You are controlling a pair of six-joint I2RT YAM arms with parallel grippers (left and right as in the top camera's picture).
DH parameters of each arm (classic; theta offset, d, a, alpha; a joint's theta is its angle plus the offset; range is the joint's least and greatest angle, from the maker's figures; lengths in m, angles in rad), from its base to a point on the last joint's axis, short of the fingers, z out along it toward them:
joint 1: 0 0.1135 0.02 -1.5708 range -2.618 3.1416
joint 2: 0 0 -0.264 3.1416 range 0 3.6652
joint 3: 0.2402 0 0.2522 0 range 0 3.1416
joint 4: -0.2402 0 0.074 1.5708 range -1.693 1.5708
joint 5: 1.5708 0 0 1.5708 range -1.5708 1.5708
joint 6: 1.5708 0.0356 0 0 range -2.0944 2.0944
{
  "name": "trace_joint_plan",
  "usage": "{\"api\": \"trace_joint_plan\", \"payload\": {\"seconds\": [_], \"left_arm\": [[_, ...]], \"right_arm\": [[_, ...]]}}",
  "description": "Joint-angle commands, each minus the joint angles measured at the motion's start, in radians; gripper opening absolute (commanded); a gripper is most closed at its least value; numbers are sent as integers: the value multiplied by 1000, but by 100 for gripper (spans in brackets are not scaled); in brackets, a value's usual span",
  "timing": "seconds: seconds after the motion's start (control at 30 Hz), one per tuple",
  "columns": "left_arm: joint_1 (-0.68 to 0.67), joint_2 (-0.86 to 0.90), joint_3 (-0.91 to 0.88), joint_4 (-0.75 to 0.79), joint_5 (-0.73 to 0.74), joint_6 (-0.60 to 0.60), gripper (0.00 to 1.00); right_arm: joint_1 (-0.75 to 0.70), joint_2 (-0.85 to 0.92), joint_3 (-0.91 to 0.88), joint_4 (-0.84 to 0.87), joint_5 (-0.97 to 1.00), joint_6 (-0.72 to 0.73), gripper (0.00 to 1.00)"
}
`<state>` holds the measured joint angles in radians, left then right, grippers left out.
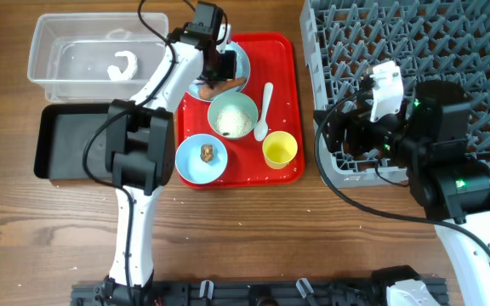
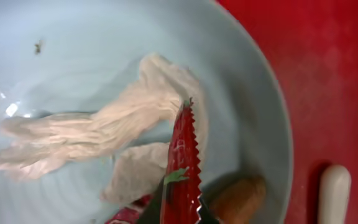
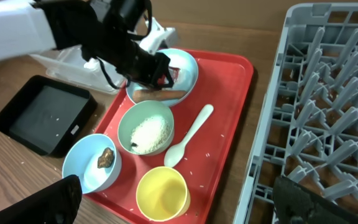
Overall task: Sort waste into correct bins and load items into the dishwasher rack
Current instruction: 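Grasp the red snack wrapper on the plate with the left gripper, then drop the red wrapper into the clear bin with the left gripper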
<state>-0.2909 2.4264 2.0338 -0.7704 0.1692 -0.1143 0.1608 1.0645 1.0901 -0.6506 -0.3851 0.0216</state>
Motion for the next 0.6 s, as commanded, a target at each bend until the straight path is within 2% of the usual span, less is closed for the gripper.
{"api": "trace_joint_plan", "payload": {"seconds": [0.0, 0.1, 0.2, 0.33, 0.47, 0.5, 0.53, 0.57], "left_arm": [[27, -184, -2, -5, -14, -7, 4], [74, -296, -2, -36, -22, -19, 4], [149, -374, -2, -104, -94, -32, 4], [274, -374, -6, -186, -184, -21, 4], [340, -341, -6, -181, -193, -21, 7], [352, -326, -6, -178, -193, -21, 13], [362, -306, -6, -177, -192, -22, 31], [364, -290, -6, -175, -189, -21, 70]], "right_arm": [[2, 12, 21, 3, -17, 7, 100], [2, 12, 21, 4, -17, 7, 100], [2, 12, 21, 10, -17, 8, 100], [2, 12, 21, 23, -17, 8, 100], [2, 12, 21, 25, -18, 10, 100], [2, 12, 21, 25, -18, 19, 100], [2, 12, 21, 25, -17, 35, 100], [2, 12, 21, 27, -17, 35, 100]]}}
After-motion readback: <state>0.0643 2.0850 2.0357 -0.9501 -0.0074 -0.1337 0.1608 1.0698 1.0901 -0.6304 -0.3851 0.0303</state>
